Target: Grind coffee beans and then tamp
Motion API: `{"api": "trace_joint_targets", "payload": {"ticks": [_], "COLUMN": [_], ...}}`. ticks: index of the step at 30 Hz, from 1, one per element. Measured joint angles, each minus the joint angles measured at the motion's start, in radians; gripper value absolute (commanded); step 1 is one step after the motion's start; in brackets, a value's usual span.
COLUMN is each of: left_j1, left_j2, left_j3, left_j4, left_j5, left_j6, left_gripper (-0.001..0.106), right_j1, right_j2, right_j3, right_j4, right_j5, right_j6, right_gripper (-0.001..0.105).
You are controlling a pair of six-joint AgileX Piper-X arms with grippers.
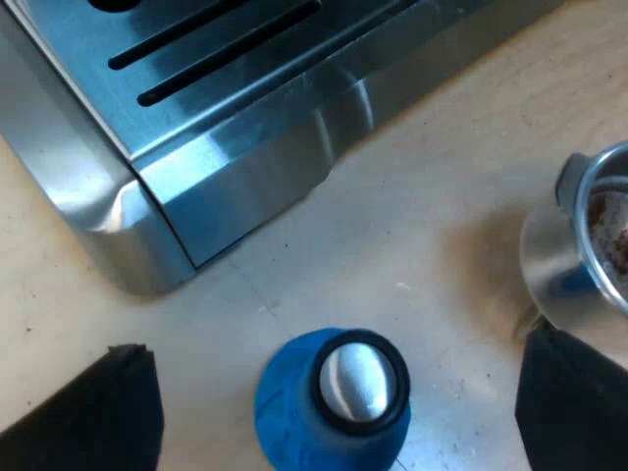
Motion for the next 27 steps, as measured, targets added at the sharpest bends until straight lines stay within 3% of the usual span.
{"api": "trace_joint_targets", "payload": {"ticks": [16,27], "left_j1": [0.000,0.000], "left_j2": [0.157,0.185], "left_j3": [0.000,0.000], "left_j4": [-0.069,-0.108], "left_j5": [0.009,0.019], "left_j6": [0.000,0.000], "left_gripper": [0.077,0.075], "right_j1": [0.000,0.000], "right_j2": [0.000,0.000], "right_j3": [0.000,0.000], "right_j4": [0.000,0.000], "right_j5": [0.000,0.000], "right_j6": [0.000,0.000], "right_gripper": [0.070,0.070]}}
